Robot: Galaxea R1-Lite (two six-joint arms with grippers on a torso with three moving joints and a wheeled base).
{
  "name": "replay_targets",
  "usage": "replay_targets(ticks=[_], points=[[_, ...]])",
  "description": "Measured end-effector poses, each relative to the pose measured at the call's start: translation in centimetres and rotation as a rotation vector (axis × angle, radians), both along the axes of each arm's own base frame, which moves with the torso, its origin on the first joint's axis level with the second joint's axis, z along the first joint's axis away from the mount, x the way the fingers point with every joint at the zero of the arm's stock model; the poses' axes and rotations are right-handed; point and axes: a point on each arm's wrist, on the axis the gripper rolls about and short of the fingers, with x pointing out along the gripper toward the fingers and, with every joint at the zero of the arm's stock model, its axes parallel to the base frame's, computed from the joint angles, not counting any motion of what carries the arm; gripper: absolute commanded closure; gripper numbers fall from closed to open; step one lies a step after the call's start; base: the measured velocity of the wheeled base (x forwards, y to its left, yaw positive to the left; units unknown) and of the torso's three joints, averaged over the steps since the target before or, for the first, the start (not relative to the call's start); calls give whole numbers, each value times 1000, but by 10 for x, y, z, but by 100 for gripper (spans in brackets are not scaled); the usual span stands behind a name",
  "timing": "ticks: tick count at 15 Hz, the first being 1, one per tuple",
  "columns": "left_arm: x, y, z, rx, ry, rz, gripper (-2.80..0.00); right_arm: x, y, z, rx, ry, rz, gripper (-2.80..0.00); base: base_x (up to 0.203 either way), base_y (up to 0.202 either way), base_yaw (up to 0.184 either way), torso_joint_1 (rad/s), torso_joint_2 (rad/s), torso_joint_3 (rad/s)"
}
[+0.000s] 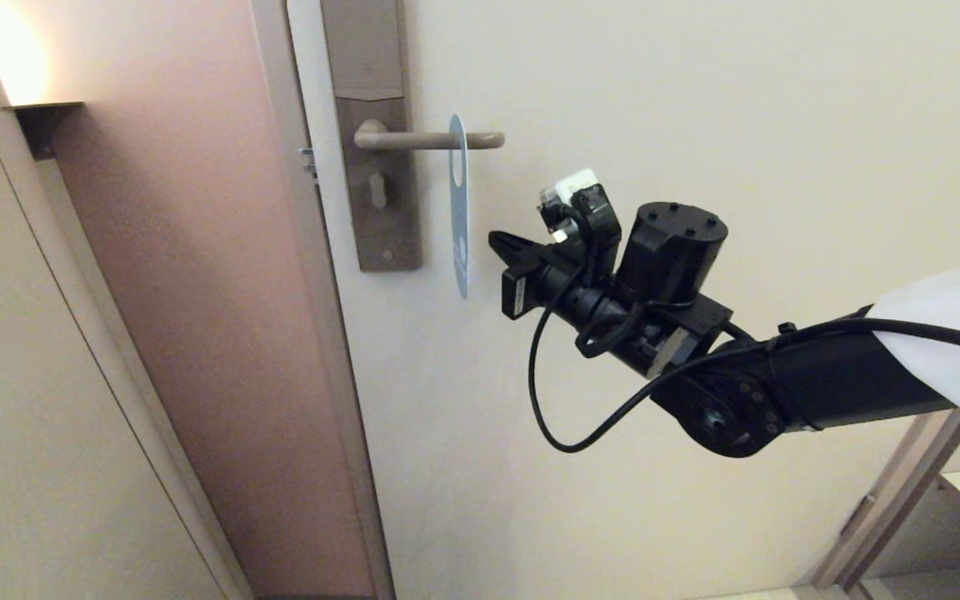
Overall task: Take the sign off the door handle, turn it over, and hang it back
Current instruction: Hang the sign back with the other side facing out
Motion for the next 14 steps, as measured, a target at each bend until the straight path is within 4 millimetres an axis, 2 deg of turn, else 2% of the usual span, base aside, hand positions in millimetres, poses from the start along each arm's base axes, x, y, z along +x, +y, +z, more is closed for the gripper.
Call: replay_targets(ticks=[5,14], points=[[0,0,0,0,0,0,0,-1,18,7,33,-30,36,0,0,0,0,0,0,0],[0,0,0,0,0,0,0,-9,53,-3,33,-37,104,0,0,0,0,0,0,0]])
